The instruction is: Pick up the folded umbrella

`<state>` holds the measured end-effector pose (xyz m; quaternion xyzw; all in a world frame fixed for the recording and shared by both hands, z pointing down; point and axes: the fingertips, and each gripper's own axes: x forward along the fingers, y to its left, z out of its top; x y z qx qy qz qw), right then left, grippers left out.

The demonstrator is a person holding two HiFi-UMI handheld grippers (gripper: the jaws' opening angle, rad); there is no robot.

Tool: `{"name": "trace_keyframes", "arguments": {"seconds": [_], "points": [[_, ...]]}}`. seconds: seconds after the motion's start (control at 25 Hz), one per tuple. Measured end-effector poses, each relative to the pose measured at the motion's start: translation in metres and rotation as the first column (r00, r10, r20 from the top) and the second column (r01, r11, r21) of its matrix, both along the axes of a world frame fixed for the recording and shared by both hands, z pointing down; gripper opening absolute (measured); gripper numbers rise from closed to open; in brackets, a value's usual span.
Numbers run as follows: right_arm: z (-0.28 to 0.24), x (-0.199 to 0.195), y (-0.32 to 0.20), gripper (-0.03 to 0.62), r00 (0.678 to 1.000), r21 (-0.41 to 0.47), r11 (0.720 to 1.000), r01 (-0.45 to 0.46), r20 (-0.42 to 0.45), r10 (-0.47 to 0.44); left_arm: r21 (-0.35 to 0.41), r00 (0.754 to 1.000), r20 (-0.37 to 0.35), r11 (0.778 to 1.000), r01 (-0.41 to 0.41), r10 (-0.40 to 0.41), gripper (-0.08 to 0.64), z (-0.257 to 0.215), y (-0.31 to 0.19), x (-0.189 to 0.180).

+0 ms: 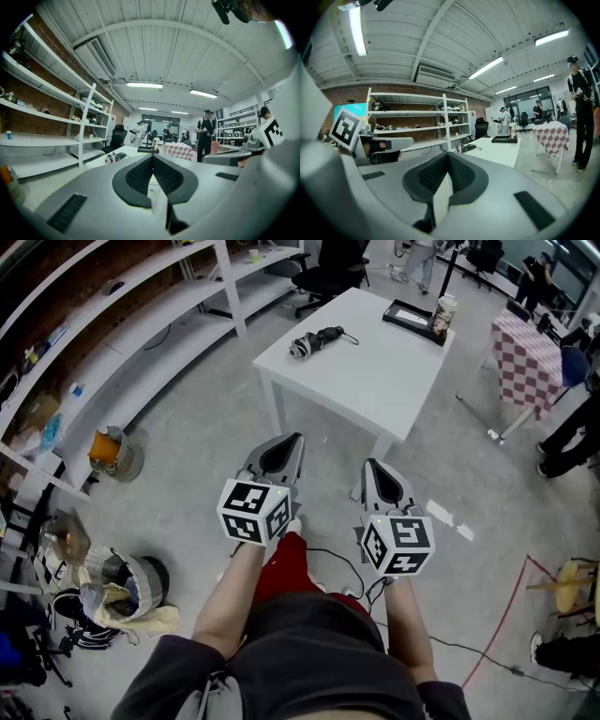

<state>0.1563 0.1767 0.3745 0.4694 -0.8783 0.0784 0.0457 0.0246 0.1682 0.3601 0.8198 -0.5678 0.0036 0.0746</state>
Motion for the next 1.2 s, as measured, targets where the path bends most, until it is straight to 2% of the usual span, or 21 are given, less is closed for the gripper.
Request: {"name": "trace_keyframes", "arguments": {"seconds": [0.4,0.72,1.2], "points": [[0.007,-0.004,-0.045,0.018,1.000,-0.022,1.000,-0.021,-0.009,0.021,0.000,1.000,0.018,1.000,0.011,-0.011,0.012,0.003,-0.044,-0.010],[0.020,-0.036,-0.095,0.018,1.000,-0.043,0.999,-0.009,-0.022,0.008,-0.023,0.999,0.026,0.999,0.023,-0.022,0.014,0.017,-0.096,-0.043],[0.029,-0.101,-0.201,0.018,0.999,-0.072,0.997,0.002,-0.037,-0.005,-0.068,0.999,0.034,0.998,0.017,-0.014,0.012,0.037,-0.200,-0.100]]}}
